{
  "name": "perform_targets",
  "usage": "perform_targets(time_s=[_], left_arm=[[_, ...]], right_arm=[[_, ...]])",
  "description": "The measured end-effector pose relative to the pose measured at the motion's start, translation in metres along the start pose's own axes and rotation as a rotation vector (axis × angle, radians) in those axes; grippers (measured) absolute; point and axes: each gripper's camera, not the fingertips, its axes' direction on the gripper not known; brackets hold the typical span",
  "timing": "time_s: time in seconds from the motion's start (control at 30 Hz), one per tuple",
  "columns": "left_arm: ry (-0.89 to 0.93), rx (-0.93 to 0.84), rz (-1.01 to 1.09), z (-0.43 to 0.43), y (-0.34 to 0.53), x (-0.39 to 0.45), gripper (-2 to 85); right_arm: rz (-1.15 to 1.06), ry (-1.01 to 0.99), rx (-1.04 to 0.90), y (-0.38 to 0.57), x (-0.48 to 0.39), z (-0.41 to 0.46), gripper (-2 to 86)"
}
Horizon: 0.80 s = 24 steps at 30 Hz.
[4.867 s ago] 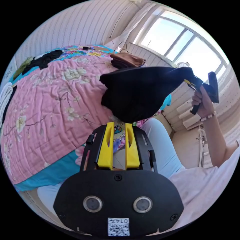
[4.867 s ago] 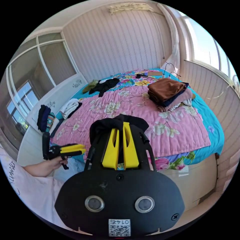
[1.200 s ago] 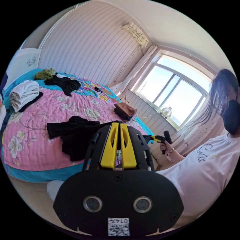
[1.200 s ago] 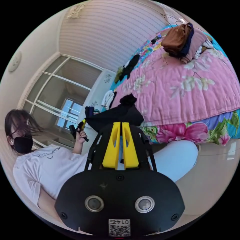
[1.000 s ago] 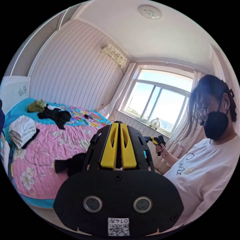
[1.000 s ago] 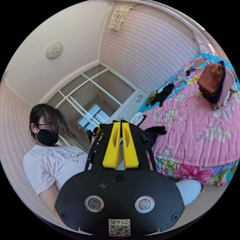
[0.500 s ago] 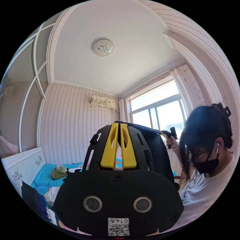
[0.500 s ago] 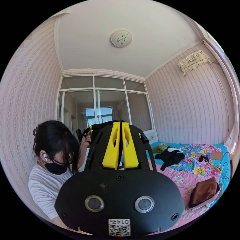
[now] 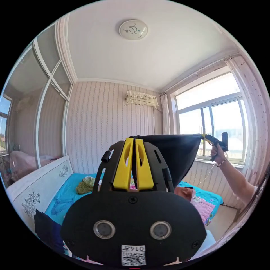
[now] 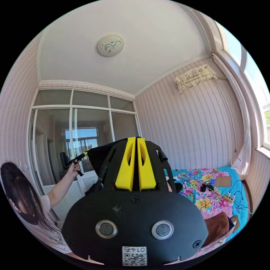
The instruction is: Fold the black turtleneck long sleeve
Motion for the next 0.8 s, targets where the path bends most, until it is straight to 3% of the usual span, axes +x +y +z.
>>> perform_targets(time_s=[0.13, 0.2, 0.3, 0.5, 0.63, 0.8], left_arm=[[-0.021, -0.184, -0.070, 0.030, 0.094, -0.037, -1.0], [0.005, -0.358, -0.145, 0.053, 0.186, -0.061, -1.0], [0.043, -0.595, -0.216, 0.079, 0.321, -0.072, -1.0], [0.046, -1.008, -0.410, 0.086, 0.565, -0.075, -1.0], [0.063, -1.091, -0.508, 0.072, 0.630, -0.083, -1.0], [0.059, -1.128, -0.501, 0.060, 0.670, -0.094, -1.0]], right_arm=[[0.053, -0.040, -0.158, 0.065, 0.021, 0.040, 0.1], [0.149, -0.049, -0.253, 0.120, 0.042, 0.056, 0.1], [0.276, -0.001, -0.433, 0.239, 0.070, 0.079, 0.0], [0.754, 0.079, -0.745, 0.514, 0.113, 0.088, 0.0], [0.993, 0.138, -0.850, 0.620, 0.109, 0.074, 0.0], [0.973, 0.152, -0.905, 0.641, 0.098, 0.083, 0.0]])
